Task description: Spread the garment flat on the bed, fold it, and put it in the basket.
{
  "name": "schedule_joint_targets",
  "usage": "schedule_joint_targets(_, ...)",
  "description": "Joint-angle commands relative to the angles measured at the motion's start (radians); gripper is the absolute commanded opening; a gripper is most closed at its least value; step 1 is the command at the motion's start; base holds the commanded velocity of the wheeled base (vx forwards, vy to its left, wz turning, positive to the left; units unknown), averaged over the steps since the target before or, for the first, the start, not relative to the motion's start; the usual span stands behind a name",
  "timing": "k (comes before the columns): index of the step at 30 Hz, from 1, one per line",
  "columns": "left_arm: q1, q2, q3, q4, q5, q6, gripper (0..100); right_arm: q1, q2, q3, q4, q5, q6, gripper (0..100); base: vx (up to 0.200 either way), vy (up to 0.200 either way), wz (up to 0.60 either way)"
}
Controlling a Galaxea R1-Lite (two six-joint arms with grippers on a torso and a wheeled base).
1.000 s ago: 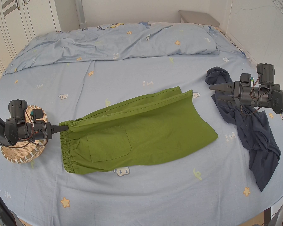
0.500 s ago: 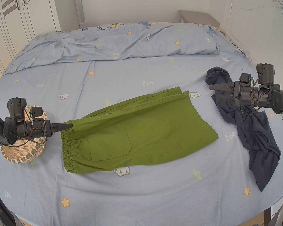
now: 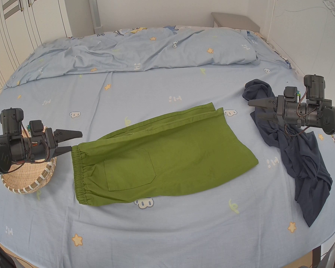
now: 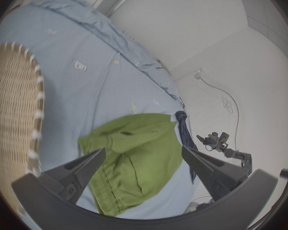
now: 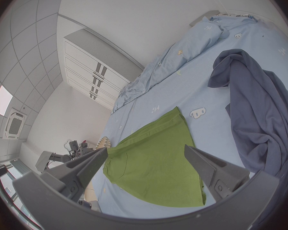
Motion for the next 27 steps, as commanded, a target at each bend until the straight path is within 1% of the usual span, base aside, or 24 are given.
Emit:
schedule_joint_targets(1,-0.044,-0.103,0.181,-0.007,0.025,-0.107,100,-0.002,-0.011,0.003,0.001,0.002,0.002,100,0.0,0.0,0.0)
schedule_joint_targets(2,-0.044,-0.103,0.189,-0.002,0.025,-0.127,100,-0.002,-0.013,0.006,0.001,0.002,0.002,100,0.0,0.0,0.0)
schedule_joint_targets(4,-0.046,-0.109,0.224,-0.01,0.025,-0.204,100,0.0,-0.028,0.008,0.001,0.002,0.003,100,0.0,0.0,0.0)
schedule_joint_targets(5,-0.044,-0.109,0.238,-0.013,0.025,-0.224,100,0.0,-0.031,0.009,0.001,0.002,0.003,100,0.0,0.0,0.0)
schedule_joint_targets(7,-0.044,-0.112,0.264,-0.022,0.025,-0.235,100,0.0,-0.036,0.012,0.001,0.002,0.003,100,0.0,0.0,0.0)
schedule_joint_targets(12,-0.037,-0.106,0.287,-0.054,0.033,-0.23,100,0.001,-0.042,0.018,0.001,0.002,0.003,100,0.0,0.0,0.0)
schedule_joint_targets(14,-0.041,-0.099,0.289,-0.06,0.057,-0.228,100,0.004,-0.042,0.02,0.001,0.002,0.002,100,0.0,0.0,0.0)
schedule_joint_targets(16,-0.04,-0.076,0.281,-0.074,0.1,-0.215,100,0.004,-0.042,0.021,0.001,0.002,0.002,100,0.0,0.0,0.0)
schedule_joint_targets(17,-0.04,-0.076,0.281,-0.074,0.1,-0.215,100,0.004,-0.042,0.021,0.001,0.002,0.002,100,0.0,0.0,0.0)
schedule_joint_targets(18,-0.038,-0.054,0.281,-0.096,0.128,-0.201,100,0.004,-0.042,0.023,0.001,0.002,0.003,100,0.0,0.0,0.0)
schedule_joint_targets(23,-0.046,-0.002,0.29,-0.128,0.135,-0.187,100,0.006,-0.039,0.023,0.001,0.002,0.003,100,0.0,0.0,0.0)
schedule_joint_targets(27,-0.041,0.044,0.275,-0.129,0.149,-0.146,100,0.009,-0.037,0.023,0.001,0.002,0.002,100,0.0,0.0,0.0)
